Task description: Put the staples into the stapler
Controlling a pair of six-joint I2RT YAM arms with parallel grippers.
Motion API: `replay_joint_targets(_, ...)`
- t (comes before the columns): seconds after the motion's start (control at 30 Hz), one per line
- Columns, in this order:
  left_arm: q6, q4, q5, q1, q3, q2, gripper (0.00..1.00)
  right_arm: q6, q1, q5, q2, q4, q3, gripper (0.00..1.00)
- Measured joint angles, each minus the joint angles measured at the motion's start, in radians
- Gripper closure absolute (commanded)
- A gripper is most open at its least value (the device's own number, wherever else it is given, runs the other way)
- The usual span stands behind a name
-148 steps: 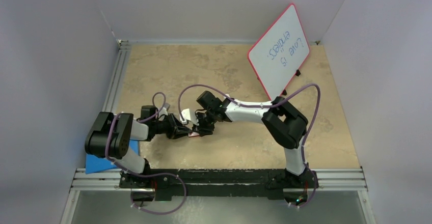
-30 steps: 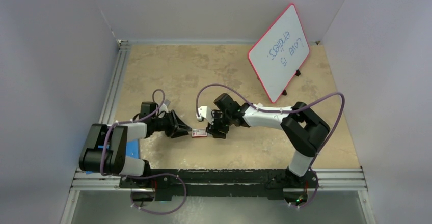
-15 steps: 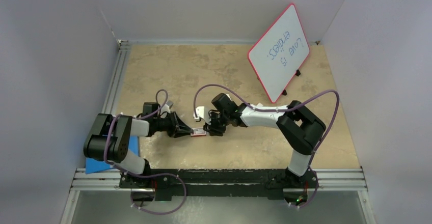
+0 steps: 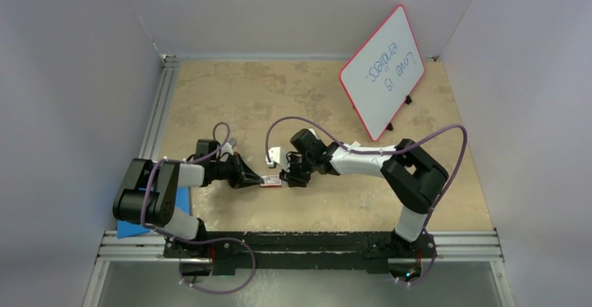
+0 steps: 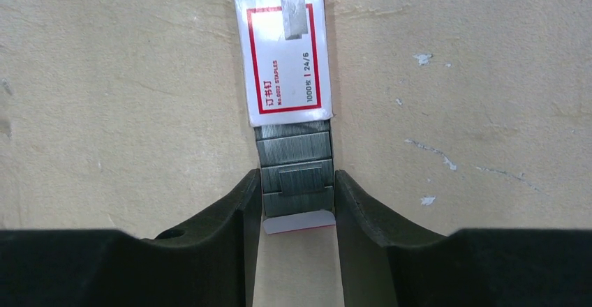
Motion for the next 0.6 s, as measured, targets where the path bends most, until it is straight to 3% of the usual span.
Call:
replay_joint_targets(0.33, 0.047, -0.108, -0.080, -0.001, 0.008, -0.092, 1.00, -0.001, 0.002, 0.037, -0.021, -0.047, -0.005, 0.56)
replay_joint_targets(0.57, 0.064, -0.206, -0.160, -0.001, 0.013, -0.169, 1.00, -0.004, 0.002, 0.042, -0.031, -0.074, -0.007, 0.40)
replay_joint_targets(0.6, 0.065, -0.230, -0.178, -0.001, 0.014, -0.185, 0.96, -0.004, 0.002, 0.042, -0.036, -0.077, -0.009, 0.37)
